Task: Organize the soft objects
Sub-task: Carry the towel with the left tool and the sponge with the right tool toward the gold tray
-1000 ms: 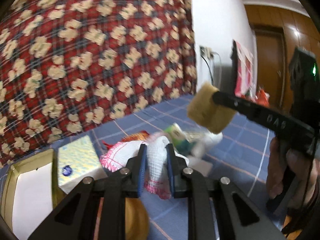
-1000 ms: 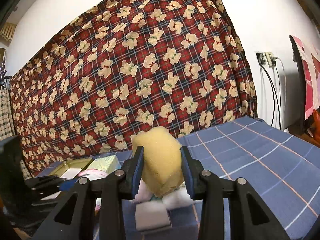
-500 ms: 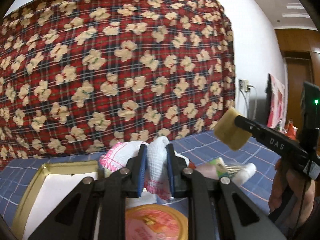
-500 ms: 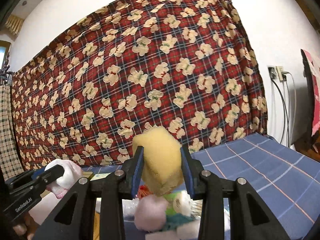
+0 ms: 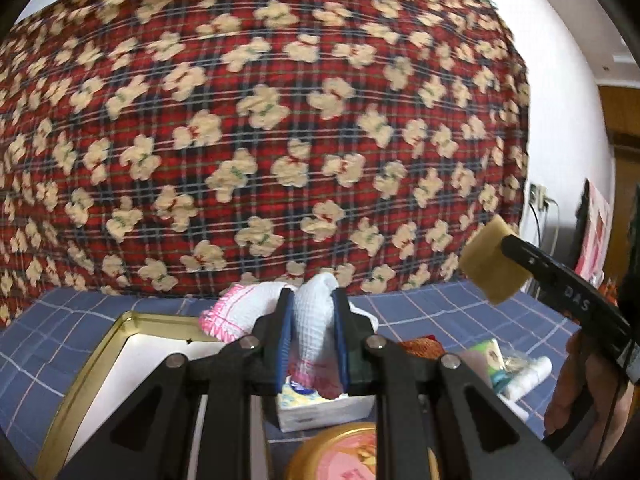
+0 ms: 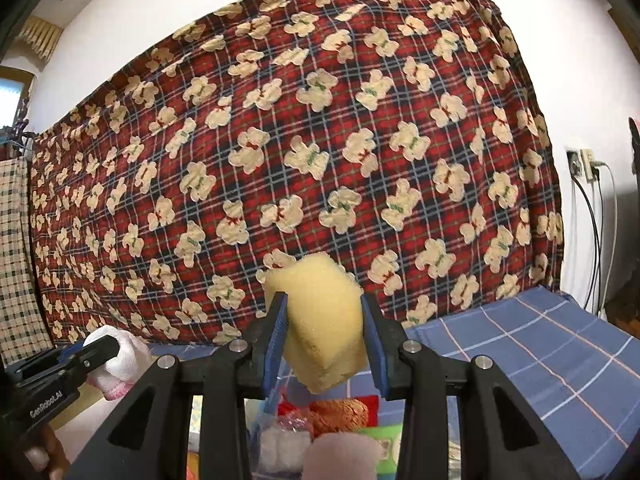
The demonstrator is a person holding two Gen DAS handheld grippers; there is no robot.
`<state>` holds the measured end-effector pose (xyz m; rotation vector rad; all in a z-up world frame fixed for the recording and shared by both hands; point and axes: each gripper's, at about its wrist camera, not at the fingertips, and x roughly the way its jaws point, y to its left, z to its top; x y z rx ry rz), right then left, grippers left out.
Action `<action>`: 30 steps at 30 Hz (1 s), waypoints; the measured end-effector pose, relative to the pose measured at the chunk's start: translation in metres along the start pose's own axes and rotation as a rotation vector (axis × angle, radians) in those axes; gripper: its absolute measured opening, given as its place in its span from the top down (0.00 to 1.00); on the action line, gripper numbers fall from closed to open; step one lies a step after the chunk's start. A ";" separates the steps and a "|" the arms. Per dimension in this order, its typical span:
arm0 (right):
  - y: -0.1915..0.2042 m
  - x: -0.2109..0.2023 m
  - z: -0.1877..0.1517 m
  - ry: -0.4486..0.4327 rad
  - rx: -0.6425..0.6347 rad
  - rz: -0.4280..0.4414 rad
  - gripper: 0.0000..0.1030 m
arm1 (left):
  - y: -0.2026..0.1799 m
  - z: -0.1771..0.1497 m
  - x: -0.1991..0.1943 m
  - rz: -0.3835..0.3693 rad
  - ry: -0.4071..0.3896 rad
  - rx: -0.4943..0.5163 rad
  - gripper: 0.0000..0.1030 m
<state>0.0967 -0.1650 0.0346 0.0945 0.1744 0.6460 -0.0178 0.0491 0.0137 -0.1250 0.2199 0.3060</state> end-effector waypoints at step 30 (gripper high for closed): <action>0.083 0.045 0.011 0.007 -0.012 0.185 0.62 | 0.087 0.000 0.012 0.242 0.066 -0.247 0.84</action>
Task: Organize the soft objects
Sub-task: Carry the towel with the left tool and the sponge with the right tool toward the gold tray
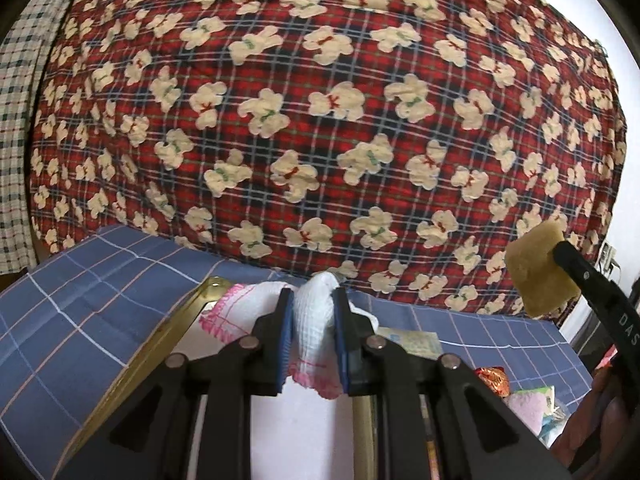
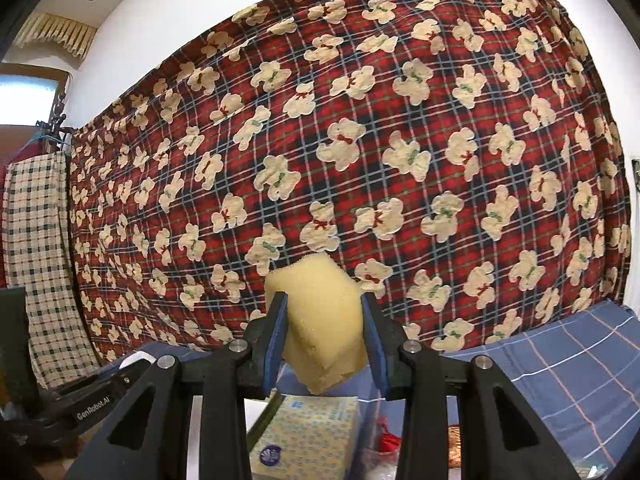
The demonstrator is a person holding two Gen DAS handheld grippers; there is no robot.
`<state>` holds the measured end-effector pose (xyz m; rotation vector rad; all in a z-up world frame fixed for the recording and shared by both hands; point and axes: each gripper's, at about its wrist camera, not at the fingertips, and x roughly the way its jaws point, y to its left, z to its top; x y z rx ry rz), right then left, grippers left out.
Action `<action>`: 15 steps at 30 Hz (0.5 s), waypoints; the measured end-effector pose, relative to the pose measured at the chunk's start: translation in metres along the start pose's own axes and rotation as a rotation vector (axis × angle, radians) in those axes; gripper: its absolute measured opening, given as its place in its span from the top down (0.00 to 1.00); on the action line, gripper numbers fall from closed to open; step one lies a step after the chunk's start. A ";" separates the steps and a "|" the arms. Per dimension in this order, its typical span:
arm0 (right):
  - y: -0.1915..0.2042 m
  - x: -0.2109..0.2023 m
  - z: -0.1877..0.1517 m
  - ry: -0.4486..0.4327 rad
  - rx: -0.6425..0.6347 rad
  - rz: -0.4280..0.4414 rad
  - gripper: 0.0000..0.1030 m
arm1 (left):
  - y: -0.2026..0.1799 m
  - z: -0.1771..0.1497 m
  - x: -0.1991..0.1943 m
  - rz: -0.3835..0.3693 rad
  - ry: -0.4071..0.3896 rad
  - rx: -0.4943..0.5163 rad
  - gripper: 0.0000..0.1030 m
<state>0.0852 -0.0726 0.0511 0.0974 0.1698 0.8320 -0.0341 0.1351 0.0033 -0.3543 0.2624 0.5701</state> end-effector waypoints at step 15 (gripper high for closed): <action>0.026 0.016 0.005 -0.019 -0.004 0.079 0.62 | 0.010 0.004 -0.005 0.070 -0.033 -0.016 0.84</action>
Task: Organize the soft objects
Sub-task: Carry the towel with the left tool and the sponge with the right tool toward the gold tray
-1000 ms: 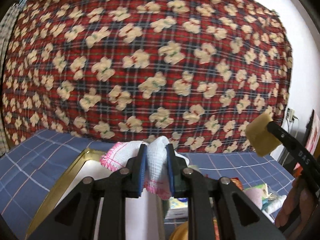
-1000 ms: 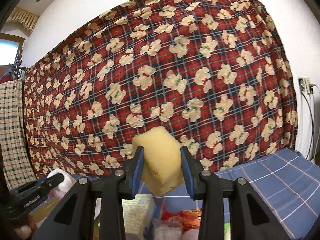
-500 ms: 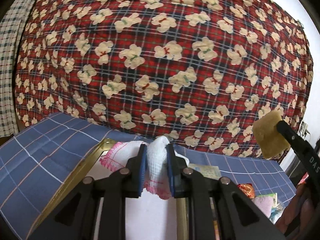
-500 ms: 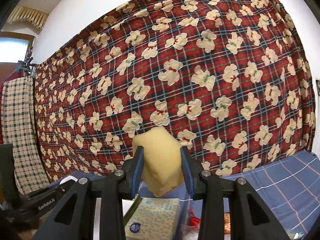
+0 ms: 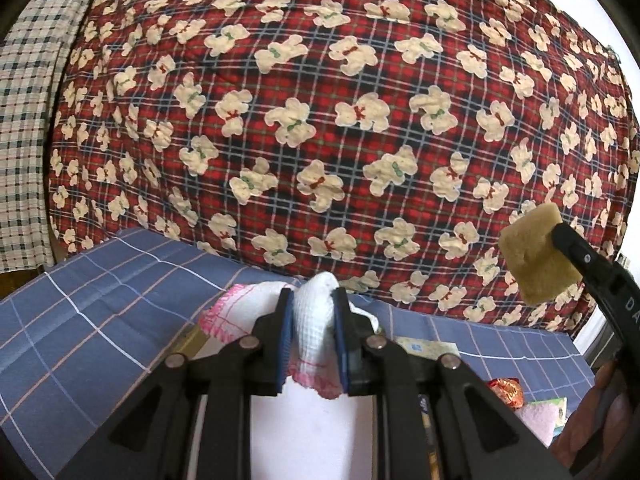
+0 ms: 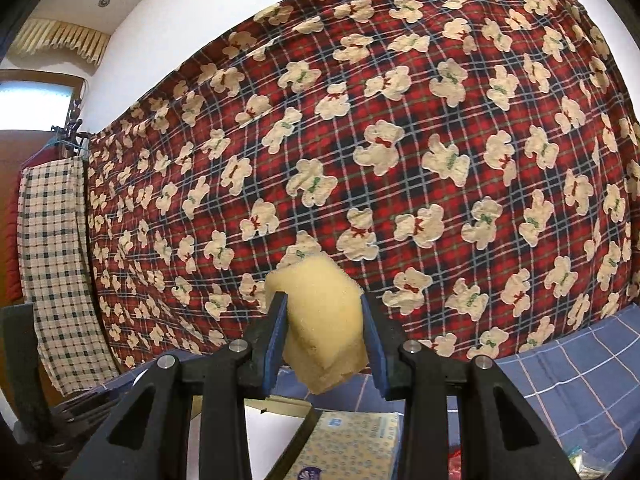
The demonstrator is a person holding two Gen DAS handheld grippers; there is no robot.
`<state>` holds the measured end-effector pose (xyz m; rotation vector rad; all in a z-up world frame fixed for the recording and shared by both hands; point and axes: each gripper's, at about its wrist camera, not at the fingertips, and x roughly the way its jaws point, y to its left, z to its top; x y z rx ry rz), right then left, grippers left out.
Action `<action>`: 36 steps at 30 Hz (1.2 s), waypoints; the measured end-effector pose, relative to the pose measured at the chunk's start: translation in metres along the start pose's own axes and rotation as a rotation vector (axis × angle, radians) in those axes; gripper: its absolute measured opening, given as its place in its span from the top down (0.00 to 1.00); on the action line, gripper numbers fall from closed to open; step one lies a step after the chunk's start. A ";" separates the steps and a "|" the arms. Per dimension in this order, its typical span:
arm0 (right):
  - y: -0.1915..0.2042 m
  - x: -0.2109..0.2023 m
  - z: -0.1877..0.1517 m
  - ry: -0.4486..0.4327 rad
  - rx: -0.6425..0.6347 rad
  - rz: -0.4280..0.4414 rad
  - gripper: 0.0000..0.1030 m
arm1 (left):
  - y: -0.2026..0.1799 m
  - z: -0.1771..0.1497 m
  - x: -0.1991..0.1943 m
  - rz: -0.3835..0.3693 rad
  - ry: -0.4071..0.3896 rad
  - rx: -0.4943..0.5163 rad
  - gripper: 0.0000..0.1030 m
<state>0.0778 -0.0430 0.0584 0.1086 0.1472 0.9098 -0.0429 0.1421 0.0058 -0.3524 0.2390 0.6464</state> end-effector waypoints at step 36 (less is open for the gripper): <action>0.065 0.046 -0.029 0.202 -0.125 0.141 0.62 | 0.029 -0.004 0.027 0.161 0.140 -0.014 0.84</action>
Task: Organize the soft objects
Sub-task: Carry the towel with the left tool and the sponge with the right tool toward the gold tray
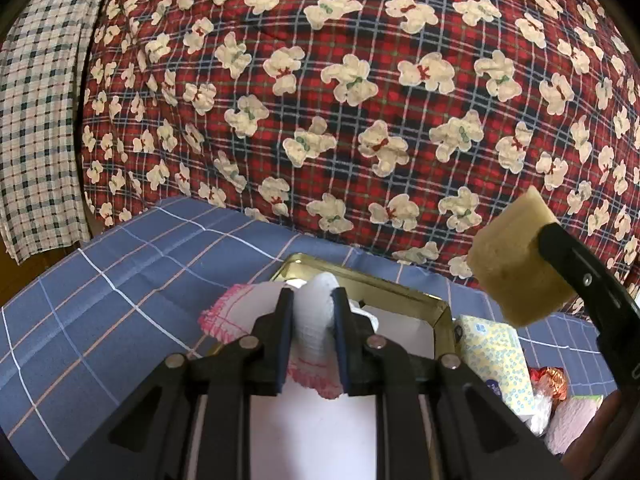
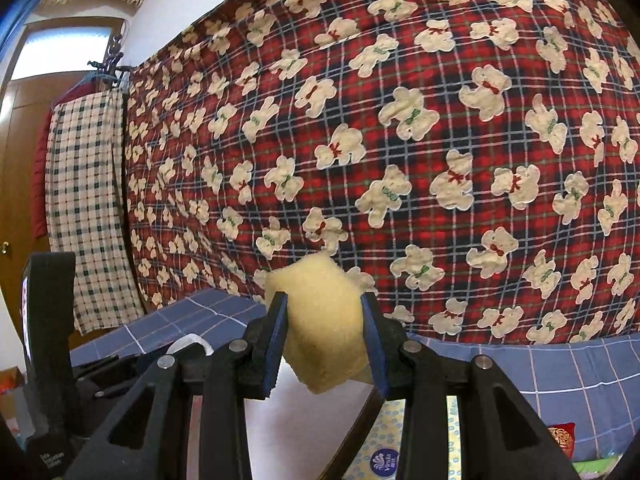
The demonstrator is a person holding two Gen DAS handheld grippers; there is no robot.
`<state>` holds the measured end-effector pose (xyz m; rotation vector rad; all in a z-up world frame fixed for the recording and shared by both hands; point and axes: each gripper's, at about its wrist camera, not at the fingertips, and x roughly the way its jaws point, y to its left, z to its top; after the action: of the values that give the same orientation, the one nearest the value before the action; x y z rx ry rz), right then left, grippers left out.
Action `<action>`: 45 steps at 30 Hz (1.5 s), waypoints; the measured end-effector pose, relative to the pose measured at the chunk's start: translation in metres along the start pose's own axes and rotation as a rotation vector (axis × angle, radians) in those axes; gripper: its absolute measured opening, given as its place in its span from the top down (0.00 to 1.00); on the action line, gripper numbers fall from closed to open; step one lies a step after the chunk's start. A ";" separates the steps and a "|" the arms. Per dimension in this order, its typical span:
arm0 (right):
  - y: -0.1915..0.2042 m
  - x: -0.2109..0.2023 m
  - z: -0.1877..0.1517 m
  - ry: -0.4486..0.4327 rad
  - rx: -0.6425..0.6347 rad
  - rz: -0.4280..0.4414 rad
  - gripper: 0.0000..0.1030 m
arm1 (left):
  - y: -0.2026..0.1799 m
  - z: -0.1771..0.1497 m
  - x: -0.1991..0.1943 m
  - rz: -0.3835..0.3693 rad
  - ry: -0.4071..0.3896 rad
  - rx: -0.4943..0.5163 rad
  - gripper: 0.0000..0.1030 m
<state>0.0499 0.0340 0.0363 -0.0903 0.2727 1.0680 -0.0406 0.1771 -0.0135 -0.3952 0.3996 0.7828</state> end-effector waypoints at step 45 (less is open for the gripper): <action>0.027 0.045 -0.015 0.241 -0.092 0.065 0.62 | 0.007 0.002 0.020 0.016 0.130 0.038 0.83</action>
<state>0.0436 0.0822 0.0118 -0.2955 0.4466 1.1351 -0.0326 0.1948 -0.0234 -0.4088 0.5395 0.7659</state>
